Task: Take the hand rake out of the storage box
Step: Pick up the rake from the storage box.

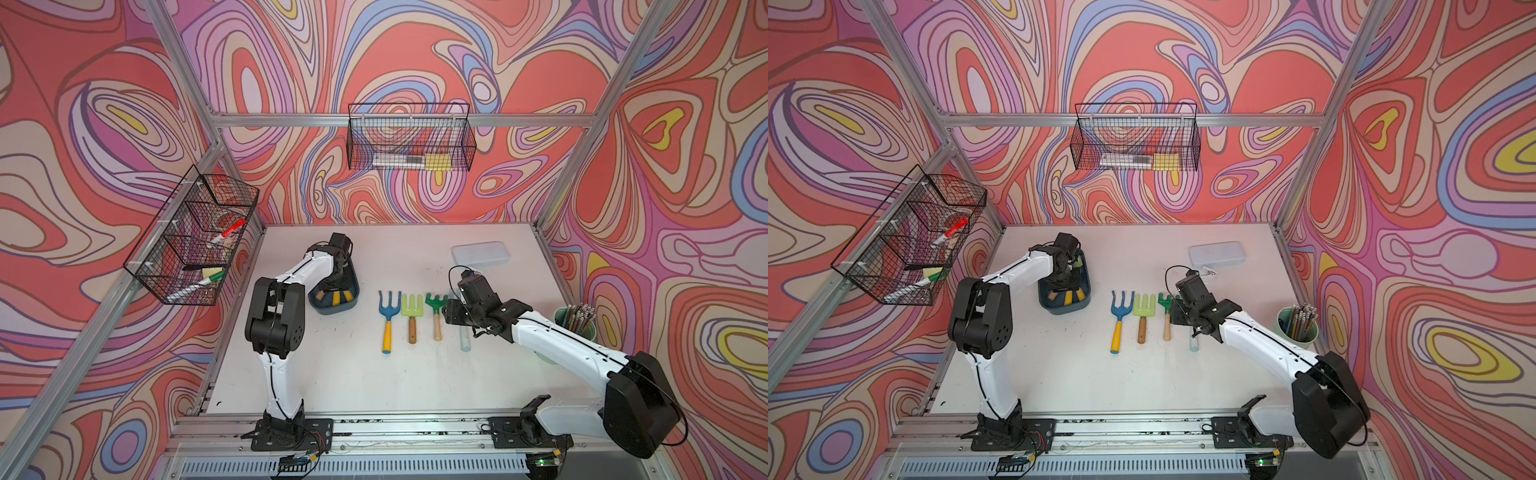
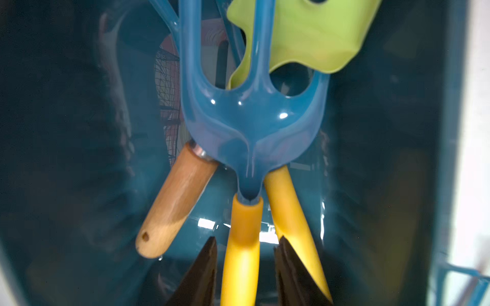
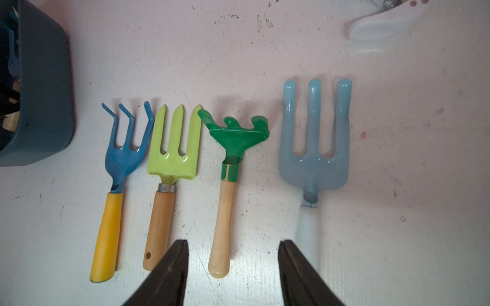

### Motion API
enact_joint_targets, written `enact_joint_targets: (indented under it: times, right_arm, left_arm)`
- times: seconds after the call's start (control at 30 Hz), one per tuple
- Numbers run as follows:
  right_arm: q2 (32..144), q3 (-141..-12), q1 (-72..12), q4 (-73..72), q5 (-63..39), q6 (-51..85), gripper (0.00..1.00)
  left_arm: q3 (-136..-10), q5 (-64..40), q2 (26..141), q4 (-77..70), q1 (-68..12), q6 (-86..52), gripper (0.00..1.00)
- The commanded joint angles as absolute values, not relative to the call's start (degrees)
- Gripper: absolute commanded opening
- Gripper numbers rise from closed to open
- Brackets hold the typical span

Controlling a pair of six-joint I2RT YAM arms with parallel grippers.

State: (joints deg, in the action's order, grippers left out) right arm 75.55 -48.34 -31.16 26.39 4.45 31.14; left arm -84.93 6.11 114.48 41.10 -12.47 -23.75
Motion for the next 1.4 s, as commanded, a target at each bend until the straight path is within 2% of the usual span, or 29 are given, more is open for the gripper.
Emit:
enact_joint_targets:
  times: [0.0,0.2,0.43,0.8,1.07,1.23,1.37]
  right_arm:
    - [75.29,-49.13,-31.21,26.41,4.64,30.94,0.56]
    - [75.09,-48.53,-31.22,26.35,4.75,30.99,0.56]
    - [75.76,-48.16,-31.28,25.69,4.21,31.37,0.56]
    - [74.91,-47.2,-31.2,25.84,4.31,31.64,0.56]
    - [74.97,-47.37,-31.22,25.49,4.04,31.73,0.56]
    - [74.62,-47.02,-31.2,25.12,4.22,31.82,0.56]
    - [74.62,-46.63,-31.21,24.64,3.96,32.07,0.56]
  left_arm:
    - [-86.74,7.97,116.66,41.45,-12.13,-23.11,0.37]
    - [-86.97,7.66,117.19,40.7,-11.49,-22.43,0.33]
    - [-85.76,7.73,117.28,39.79,-11.34,-22.39,0.16]
    - [-88.26,9.45,113.31,44.76,-10.74,-21.78,0.12]
    - [-92.91,-0.33,110.73,51.93,-8.5,-22.25,0.1]
    - [-90.96,-11.52,108.87,51.47,-5.73,-24.5,0.1]
    - [-88.81,-14.74,106.39,49.84,-4.75,-25.44,0.1]
